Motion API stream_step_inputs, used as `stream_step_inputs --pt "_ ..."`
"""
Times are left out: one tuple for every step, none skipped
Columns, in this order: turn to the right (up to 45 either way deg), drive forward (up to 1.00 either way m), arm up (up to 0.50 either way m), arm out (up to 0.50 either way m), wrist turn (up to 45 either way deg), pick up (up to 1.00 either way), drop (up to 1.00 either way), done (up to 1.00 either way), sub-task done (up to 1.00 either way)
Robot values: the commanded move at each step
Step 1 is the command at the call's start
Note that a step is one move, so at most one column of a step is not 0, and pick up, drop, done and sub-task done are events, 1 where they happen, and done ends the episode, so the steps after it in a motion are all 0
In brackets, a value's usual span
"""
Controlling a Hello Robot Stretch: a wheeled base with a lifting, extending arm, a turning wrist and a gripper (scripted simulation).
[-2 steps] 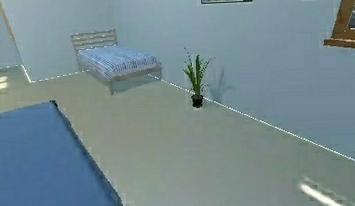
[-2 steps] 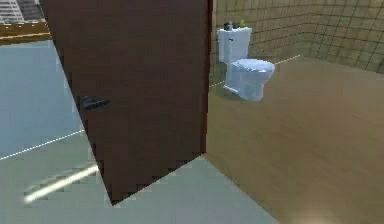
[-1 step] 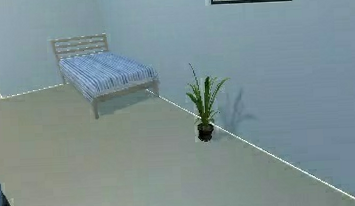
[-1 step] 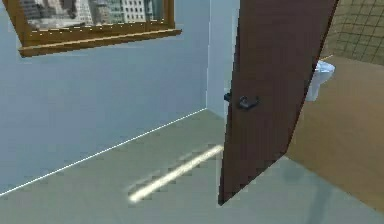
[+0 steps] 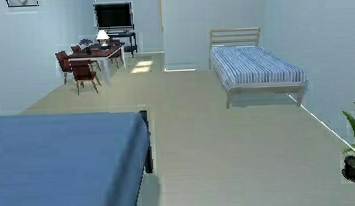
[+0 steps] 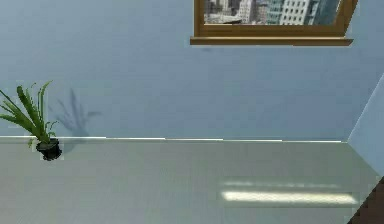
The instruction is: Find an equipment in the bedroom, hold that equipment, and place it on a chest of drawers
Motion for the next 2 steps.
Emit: stream_step_inputs --pt "0.0 0.3 0.0 0.0 0.0 0.0 0.0 0.0 0.0" --pt "45.0 0.0 0.0 0.0 0.0 0.0 0.0 0.0 0.0"
